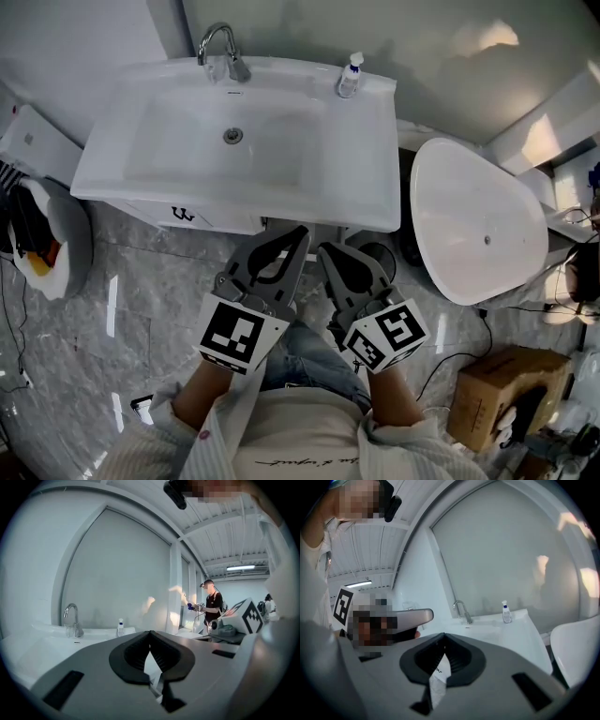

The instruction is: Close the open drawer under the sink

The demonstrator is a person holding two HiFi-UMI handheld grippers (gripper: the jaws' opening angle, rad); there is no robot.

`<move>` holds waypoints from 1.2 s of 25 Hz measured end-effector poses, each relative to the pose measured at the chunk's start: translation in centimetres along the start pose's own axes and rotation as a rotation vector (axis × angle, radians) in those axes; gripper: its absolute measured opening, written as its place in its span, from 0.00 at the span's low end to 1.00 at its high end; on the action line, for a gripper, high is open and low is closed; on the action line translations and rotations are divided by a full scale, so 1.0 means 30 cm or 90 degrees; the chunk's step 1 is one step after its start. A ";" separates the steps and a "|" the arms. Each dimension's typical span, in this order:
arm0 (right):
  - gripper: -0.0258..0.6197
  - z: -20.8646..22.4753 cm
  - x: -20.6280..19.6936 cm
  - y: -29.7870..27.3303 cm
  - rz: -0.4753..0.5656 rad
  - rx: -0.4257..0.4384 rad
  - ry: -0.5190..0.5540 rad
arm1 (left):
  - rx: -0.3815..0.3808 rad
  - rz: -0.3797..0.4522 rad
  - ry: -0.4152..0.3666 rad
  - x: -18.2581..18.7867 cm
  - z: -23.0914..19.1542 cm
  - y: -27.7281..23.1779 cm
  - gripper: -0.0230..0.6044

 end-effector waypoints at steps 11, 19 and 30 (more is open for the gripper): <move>0.06 0.045 -0.033 -0.013 -0.002 -0.056 -0.020 | -0.037 -0.026 0.006 -0.064 -0.025 -0.054 0.06; 0.06 0.090 -0.152 -0.049 -0.044 -0.071 -0.068 | -0.055 -0.072 0.021 -0.186 -0.030 -0.091 0.06; 0.06 0.173 -0.337 -0.061 -0.065 -0.115 -0.115 | -0.067 -0.129 0.045 -0.419 -0.024 -0.145 0.06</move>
Point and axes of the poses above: the fingertips, and each gripper's own axes: y backward along the fingers, z to its right, x out of its top, the point moved 6 cm from there along y, backward along the fingers, and after that the axes turned 14 degrees about x, right-handed, at the moved point
